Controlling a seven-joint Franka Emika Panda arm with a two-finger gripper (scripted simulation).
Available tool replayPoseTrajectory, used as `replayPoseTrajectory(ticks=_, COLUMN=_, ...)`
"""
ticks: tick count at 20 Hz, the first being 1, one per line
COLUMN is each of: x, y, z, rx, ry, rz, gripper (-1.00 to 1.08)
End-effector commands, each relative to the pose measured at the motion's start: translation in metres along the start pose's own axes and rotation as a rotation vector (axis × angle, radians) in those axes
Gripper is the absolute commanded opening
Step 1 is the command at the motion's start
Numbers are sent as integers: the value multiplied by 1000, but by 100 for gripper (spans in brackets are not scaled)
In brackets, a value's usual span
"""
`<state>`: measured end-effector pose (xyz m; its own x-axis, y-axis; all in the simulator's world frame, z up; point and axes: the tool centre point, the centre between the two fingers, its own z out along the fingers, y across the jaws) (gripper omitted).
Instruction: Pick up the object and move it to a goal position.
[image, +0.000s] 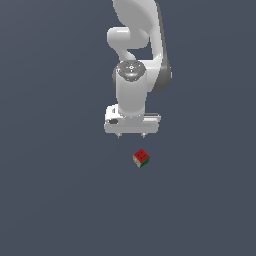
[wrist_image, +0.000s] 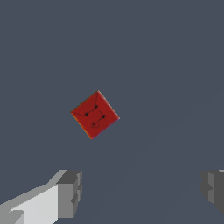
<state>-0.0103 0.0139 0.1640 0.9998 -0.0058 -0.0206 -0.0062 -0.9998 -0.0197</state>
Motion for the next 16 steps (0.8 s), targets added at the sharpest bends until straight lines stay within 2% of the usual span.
replayPoseTrajectory(ticks=1, x=0, y=0, z=0, rx=0, ry=0, rz=0, gripper=100)
replayPoseTrajectory(ticks=10, x=-15, y=-30, z=16, rx=21, ry=-52, rz=-33, gripper=100)
replayPoseTrajectory(ticks=16, x=-14, y=-30, z=16, rx=21, ry=-51, rz=-37, gripper=100)
